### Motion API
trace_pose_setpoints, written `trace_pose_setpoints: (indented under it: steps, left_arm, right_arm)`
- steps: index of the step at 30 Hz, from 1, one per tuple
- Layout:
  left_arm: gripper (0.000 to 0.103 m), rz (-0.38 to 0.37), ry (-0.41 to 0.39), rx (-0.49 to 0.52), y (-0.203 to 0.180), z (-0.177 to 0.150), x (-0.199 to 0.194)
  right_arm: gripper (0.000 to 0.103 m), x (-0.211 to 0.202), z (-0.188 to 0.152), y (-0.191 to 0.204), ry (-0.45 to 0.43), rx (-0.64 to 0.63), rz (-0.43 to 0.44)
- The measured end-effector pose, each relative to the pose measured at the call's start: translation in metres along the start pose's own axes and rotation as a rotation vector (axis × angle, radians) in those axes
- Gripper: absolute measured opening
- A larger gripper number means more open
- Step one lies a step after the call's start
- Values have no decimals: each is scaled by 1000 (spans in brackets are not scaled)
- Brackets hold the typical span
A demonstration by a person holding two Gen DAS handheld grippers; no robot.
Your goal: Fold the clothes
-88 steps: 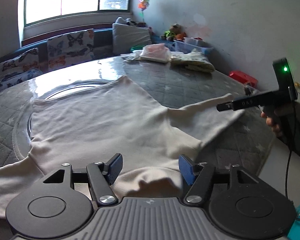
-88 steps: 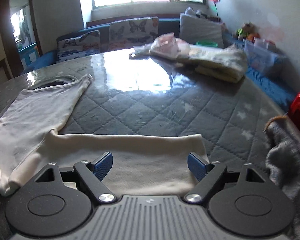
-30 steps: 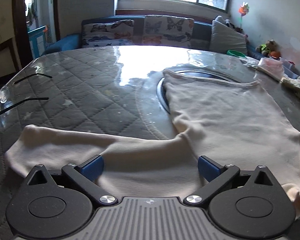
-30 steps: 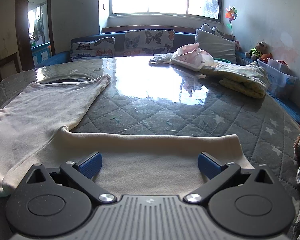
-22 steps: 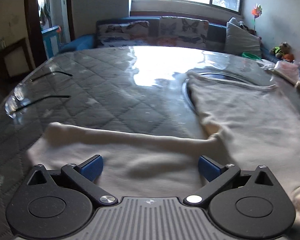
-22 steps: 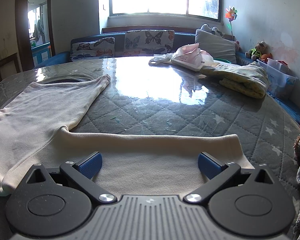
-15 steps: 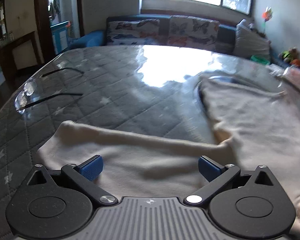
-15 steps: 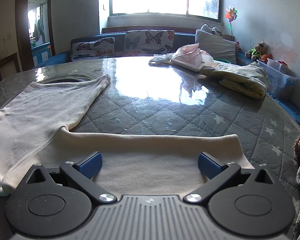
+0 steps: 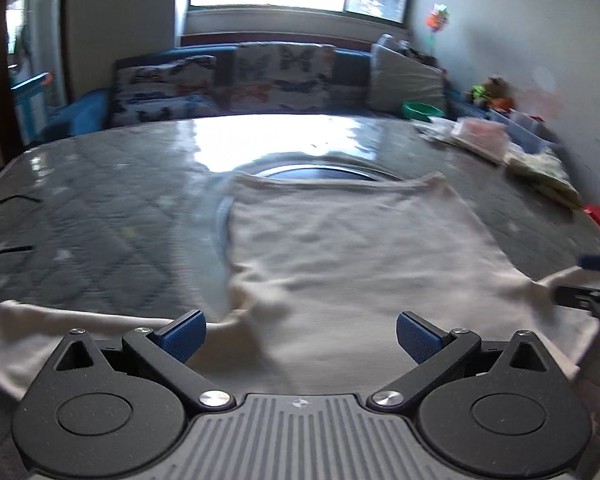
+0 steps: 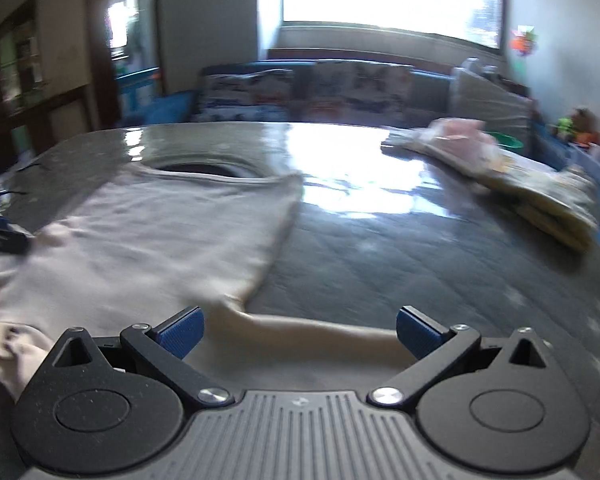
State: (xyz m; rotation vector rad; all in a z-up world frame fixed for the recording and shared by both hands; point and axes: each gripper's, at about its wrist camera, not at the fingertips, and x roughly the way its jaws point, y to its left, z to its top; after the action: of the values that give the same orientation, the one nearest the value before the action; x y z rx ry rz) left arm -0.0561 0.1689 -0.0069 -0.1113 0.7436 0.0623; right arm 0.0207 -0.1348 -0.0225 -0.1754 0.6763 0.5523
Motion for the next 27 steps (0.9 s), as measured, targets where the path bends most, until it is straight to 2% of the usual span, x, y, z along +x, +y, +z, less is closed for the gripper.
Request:
trace_pose_setpoints:
  steps: [5, 8, 12, 18, 23, 27]
  left_arm:
    - [103, -33, 27, 29, -11, 1, 19]
    - [103, -29, 52, 12, -8, -1, 28]
    - [103, -32, 62, 1, -5, -6, 32]
    - [103, -26, 53, 27, -7, -11, 32]
    - [103, -30, 48, 31, -8, -11, 32]
    - [103, -22, 45, 40, -9, -12, 32]
  right_arm:
    - [103, 23, 20, 35, 12, -68, 129]
    - [103, 36, 27, 51, 24, -113, 158]
    - [103, 54, 31, 60, 58, -135, 174]
    - [103, 72, 30, 62, 106, -161, 145]
    - [103, 77, 40, 59, 100, -163, 115]
    - [103, 81, 51, 59, 92, -143, 147]
